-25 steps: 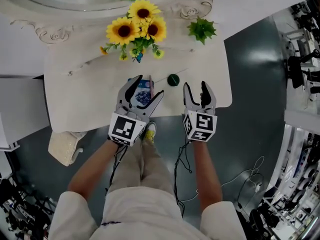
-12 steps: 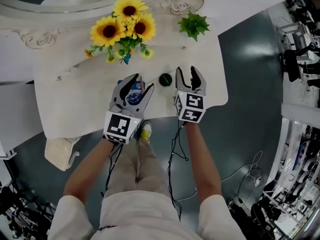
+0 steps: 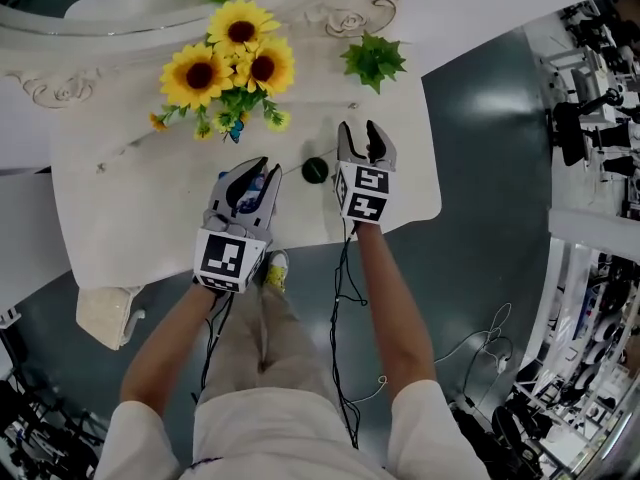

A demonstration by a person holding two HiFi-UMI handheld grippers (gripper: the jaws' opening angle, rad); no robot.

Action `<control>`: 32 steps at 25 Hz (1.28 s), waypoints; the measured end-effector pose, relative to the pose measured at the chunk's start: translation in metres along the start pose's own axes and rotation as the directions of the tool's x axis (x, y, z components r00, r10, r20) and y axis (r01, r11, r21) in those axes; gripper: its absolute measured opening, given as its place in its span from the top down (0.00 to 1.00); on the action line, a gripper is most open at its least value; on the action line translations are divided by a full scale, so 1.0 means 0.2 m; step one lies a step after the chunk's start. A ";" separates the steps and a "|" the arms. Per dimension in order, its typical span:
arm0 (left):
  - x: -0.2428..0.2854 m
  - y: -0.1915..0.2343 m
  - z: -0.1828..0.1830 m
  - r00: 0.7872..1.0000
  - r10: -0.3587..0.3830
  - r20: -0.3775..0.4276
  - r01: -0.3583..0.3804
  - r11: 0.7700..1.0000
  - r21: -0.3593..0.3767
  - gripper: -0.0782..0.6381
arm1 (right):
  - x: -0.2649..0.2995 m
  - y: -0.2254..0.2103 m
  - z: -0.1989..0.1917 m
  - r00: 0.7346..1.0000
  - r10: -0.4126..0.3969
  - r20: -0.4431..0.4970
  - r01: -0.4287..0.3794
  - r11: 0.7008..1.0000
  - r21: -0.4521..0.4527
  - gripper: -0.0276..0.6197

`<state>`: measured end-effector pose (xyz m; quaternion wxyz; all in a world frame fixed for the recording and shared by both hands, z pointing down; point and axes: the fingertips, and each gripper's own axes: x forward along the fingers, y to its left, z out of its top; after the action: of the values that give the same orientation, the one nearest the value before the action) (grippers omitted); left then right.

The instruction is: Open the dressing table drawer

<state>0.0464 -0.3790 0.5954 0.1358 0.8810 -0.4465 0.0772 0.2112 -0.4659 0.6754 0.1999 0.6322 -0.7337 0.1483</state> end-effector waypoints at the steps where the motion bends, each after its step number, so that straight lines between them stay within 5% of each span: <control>1: 0.00 0.00 0.00 1.000 0.001 0.000 -0.001 1.000 -0.002 0.78 | 0.02 0.00 0.00 1.000 0.001 -0.003 -0.001 1.000 -0.005 0.64; 18: 0.04 -0.04 -0.06 0.999 -0.024 -0.043 0.023 0.999 -0.032 0.88 | 0.24 -0.03 0.01 0.997 -0.005 -0.075 0.001 0.998 -0.065 0.66; 20: 0.03 -0.05 -0.08 0.998 -0.026 -0.051 0.025 0.999 -0.036 0.88 | 0.25 -0.04 0.02 0.996 -0.018 -0.083 0.012 0.997 -0.070 0.79; 32: 0.01 -0.11 -0.11 0.997 -0.045 -0.060 0.041 0.997 -0.061 0.88 | 0.25 -0.04 -0.01 0.996 -0.002 -0.084 -0.006 0.996 -0.091 0.79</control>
<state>0.0641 -0.3615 0.6125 0.1774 0.8833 -0.4251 0.0877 0.2131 -0.5099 0.7006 0.2593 0.6149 -0.7313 0.1412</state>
